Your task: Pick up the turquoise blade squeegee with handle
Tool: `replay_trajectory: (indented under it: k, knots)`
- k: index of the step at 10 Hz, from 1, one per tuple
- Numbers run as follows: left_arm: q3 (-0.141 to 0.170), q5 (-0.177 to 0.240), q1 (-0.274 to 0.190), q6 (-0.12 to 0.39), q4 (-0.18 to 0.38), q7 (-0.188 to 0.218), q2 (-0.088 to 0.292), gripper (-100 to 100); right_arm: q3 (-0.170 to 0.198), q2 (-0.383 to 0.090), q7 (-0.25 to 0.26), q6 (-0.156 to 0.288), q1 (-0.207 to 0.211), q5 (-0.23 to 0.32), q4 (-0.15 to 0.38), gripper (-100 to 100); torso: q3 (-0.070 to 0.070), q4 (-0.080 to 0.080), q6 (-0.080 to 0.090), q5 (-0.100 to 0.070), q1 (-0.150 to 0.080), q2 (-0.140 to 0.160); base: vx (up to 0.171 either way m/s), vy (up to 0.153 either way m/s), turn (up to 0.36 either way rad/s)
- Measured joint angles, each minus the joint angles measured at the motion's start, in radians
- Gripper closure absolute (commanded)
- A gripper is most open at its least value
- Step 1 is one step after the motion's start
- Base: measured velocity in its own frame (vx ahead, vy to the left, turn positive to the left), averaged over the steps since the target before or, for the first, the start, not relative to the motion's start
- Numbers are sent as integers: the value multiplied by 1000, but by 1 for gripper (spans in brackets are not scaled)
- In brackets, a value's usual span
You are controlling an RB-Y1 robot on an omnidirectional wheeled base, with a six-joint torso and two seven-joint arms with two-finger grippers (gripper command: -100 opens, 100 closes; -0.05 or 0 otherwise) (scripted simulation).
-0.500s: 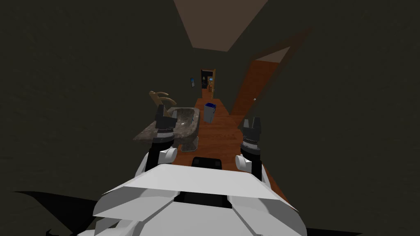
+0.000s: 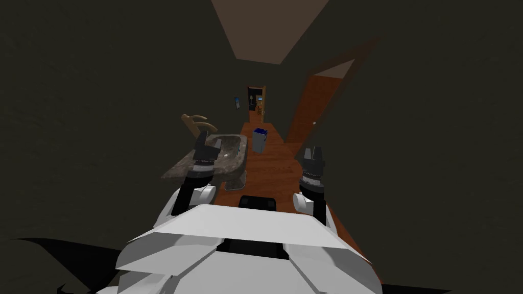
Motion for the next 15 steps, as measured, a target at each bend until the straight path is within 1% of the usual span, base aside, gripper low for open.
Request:
replay_trajectory:
  k: [4,5,7,8,9,10,13,14,15]
  knots:
    - [27,50,10,62,-15,-17,112,-100,0,0,0,0,0,0,0,0,0,0,0,0,0,0,10,41,-115]
    - [39,70,11,87,-17,-24,143,-100,0,0,0,0,0,0,0,0,0,0,0,0,1,0,10,42,-58]
    - [53,97,18,124,-27,-33,198,-100,0,0,0,0,0,0,0,0,0,0,0,0,0,-1,16,32,-73]
    - [58,107,19,140,-30,-36,220,-100,0,0,0,0,0,0,0,0,0,0,0,0,0,-1,22,32,-110]
    - [67,125,25,161,-36,-41,249,-100,0,0,0,0,0,0,0,0,-1,0,0,0,0,-1,14,29,-75]
    - [71,134,24,176,-35,-46,268,-100,0,0,0,0,0,0,0,0,0,0,0,0,-1,-1,13,37,-160]
    - [99,186,36,241,-47,-58,347,-100,0,0,0,0,0,0,0,0,0,0,0,0,0,0,11,34,-83]
    - [103,197,40,255,-49,-63,366,-100,0,0,0,0,0,0,0,0,0,0,0,0,0,-1,20,39,-136]
    - [112,218,43,283,-53,-69,394,-100,0,0,0,0,0,0,0,0,-1,0,0,0,0,-1,17,35,-77]
